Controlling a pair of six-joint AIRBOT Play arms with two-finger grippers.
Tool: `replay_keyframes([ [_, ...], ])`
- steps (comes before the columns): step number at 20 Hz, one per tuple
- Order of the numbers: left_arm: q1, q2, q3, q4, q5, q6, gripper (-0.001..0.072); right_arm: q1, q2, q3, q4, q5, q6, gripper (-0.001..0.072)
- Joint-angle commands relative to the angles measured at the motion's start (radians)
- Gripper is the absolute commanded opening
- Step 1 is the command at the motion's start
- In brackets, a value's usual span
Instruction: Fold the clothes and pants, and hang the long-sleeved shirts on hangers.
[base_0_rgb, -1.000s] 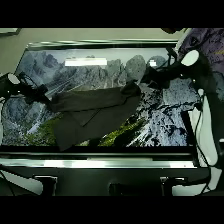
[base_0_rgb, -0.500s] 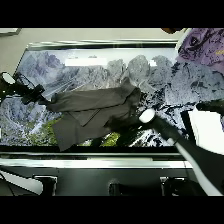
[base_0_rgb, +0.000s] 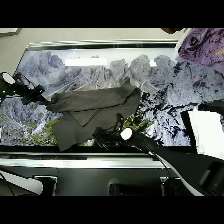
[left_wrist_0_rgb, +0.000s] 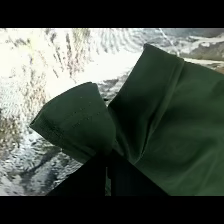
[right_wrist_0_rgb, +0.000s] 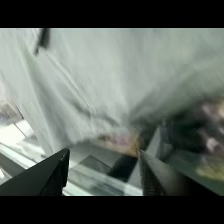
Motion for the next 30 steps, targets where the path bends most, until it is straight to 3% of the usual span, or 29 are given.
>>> replay_keyframes([
  [1, 0.001, 0.0, 0.001, 0.0, 0.0, 0.0, 0.0016, 0.01, -0.068, 0.067, 0.017, -0.027, 0.001, 0.0498],
  [7, 0.001, -0.002, 0.001, 0.0, 0.001, 0.0, 0.0017, 0.047, -0.154, 0.153, 0.016, 0.08, 0.018, 0.0483],
  [13, 0.001, -0.006, 0.001, 0.001, 0.004, 0.0, 0.0016, 0.047, -0.166, 0.153, -0.036, 0.096, 0.145, 0.0476],
  [15, 0.001, -0.006, 0.001, 0.001, 0.004, 0.0, 0.0016, 0.043, -0.155, 0.155, -0.044, 0.141, 0.141, 0.0479],
  [17, 0.002, -0.006, 0.001, 0.001, 0.004, 0.013, 0.0016, 0.043, -0.11, 0.155, -0.085, 0.143, 0.143, 0.0478],
  [22, 0.007, -0.006, 0.001, 0.0, 0.004, 0.015, 0.0016, 0.044, -0.04, 0.155, -0.266, 0.252, 0.289, 0.0478],
  [26, 0.007, -0.006, 0.001, 0.0, 0.004, 0.014, 0.0016, 0.048, -0.083, 0.155, -0.304, 0.209, 0.337, 0.0478],
  [30, 0.007, -0.006, 0.001, 0.0, 0.004, 0.014, 0.0017, 0.048, -0.139, 0.155, -0.219, 0.093, 0.303, 0.0477],
])
